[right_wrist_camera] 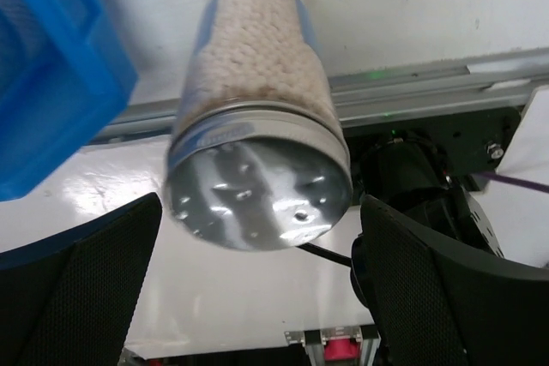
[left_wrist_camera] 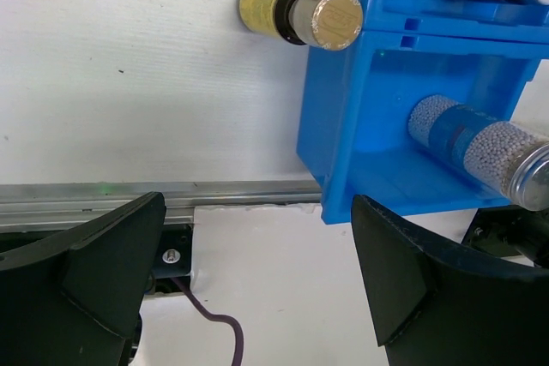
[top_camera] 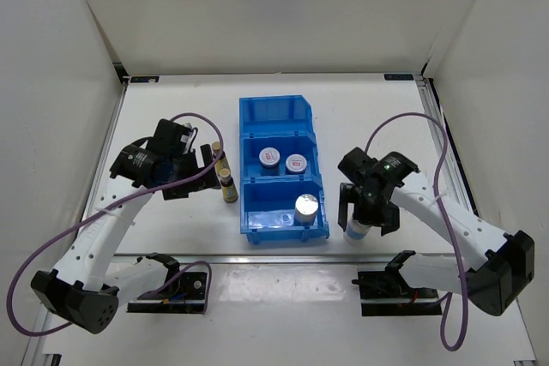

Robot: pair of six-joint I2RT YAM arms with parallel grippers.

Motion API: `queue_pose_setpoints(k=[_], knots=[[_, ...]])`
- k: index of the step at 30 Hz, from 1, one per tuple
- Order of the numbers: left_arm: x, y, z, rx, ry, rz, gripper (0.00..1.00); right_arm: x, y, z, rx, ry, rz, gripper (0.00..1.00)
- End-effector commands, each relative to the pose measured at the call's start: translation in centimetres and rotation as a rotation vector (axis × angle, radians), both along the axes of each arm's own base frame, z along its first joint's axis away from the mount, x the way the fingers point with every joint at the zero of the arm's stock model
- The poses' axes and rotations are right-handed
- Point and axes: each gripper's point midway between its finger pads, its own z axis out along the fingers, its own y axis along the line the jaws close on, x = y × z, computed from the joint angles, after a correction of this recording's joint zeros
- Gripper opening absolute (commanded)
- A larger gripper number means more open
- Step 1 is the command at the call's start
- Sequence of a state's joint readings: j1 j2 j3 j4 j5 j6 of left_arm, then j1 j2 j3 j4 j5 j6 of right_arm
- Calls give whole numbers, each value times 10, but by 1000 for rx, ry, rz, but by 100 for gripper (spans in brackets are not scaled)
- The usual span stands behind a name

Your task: Organize the condiment bottles

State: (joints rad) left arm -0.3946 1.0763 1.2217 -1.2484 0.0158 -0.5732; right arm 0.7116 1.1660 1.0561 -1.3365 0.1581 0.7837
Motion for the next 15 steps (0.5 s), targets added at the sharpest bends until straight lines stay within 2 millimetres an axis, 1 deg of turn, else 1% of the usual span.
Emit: queue_pose_setpoints(k=[1,3,5,7,9,11,12,15], knots=[[-2,-2,1,-20,-5,0,100,-17,-11,-7,-43,65,-46,100],[-2,-2,1,-20,-5,0,100,-14,-8,-12,-37,60,-46,100],[-2,-2,1,-20,-5,0,100,-10,-7,-14,-49,58,-28,97],[-2,-2,1,-20,-5,0,100,-6,-9,-16,-59,51,-22,87],[-2,-2,1,-20,-5,0,100,0,-9,-16,-67,46,-13,80],[-3,-1,-2,-17,4,0,100,4,-8,-14,-65,43,10,76],[-4,-1,0,-20,-5,0,100,6,-10,-15,-82,48,19,65],[-4,-1,0,-20,-5,0,100,12,-11,-12,-85,38,23,48]])
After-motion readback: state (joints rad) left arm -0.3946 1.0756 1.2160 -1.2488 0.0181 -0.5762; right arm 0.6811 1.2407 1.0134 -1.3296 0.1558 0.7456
